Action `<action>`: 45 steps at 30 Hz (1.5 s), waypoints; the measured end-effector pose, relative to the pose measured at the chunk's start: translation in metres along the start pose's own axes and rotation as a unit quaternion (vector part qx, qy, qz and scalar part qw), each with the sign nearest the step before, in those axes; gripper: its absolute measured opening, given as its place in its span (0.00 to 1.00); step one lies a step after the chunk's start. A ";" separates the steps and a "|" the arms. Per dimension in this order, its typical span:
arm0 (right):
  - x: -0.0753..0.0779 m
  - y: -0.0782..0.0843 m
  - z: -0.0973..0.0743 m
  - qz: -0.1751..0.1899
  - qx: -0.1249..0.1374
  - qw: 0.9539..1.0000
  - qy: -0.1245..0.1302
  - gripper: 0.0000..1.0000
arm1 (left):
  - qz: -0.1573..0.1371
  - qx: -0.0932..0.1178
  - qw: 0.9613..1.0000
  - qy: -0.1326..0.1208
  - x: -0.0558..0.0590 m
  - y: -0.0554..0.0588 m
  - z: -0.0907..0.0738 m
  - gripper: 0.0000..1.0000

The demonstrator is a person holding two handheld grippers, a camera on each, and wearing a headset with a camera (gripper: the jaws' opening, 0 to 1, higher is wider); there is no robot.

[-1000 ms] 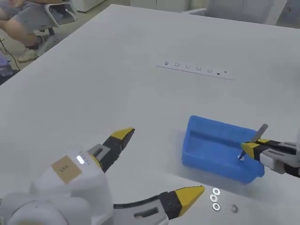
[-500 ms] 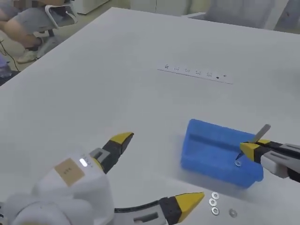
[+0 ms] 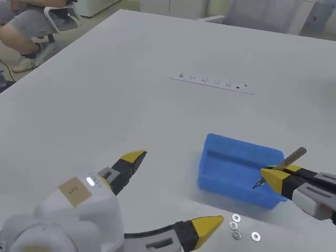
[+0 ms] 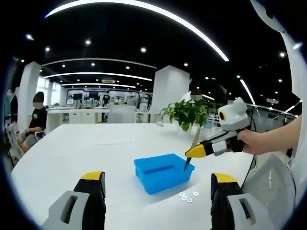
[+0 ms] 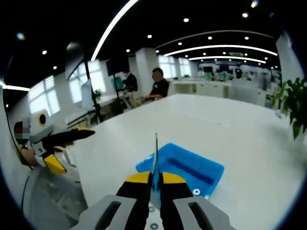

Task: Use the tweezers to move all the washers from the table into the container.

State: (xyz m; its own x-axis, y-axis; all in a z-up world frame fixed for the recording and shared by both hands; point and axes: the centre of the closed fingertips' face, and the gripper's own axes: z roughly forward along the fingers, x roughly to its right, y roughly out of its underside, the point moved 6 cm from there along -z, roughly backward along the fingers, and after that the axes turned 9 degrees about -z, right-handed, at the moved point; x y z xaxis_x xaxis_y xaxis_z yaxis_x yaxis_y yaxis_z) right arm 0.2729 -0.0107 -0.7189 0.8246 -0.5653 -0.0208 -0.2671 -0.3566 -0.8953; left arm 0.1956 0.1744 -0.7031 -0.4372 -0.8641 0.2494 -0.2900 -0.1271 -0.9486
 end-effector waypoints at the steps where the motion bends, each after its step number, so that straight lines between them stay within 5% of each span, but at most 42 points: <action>1: -0.003 0.004 0.002 0.001 -0.005 1.000 -0.003 0.03 | 0.000 0.000 1.000 0.000 0.000 0.000 0.000 0.93; 17: -0.011 0.049 0.029 0.044 -0.057 0.997 -0.001 0.03 | 0.011 -0.018 1.000 -0.006 -0.002 0.004 0.000 0.91; 35: -0.013 0.057 0.035 0.057 -0.056 0.997 0.008 0.04 | 0.020 -0.032 0.999 -0.006 -0.002 0.007 0.000 0.90; 39: -0.015 0.055 0.037 0.020 -0.063 0.998 0.006 0.04 | 0.022 -0.034 0.999 -0.005 -0.001 0.007 0.001 0.90; 40: -0.017 0.054 0.037 -0.017 -0.070 0.997 0.002 0.04 | 0.023 -0.035 0.999 -0.005 -0.001 0.007 0.001 0.90; 45: -0.030 0.052 0.039 -0.120 -0.084 0.989 -0.012 0.03 | 0.025 -0.037 0.999 -0.006 -0.002 0.007 0.001 0.90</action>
State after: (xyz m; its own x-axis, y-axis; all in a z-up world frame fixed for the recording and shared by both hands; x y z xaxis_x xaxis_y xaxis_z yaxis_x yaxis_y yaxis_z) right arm 0.2541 0.0166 -0.7827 0.8850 -0.4333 0.1706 -0.1404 -0.5977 -0.7893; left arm 0.1948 0.1745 -0.7108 -0.4434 -0.8739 0.1991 -0.3303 -0.0472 -0.9427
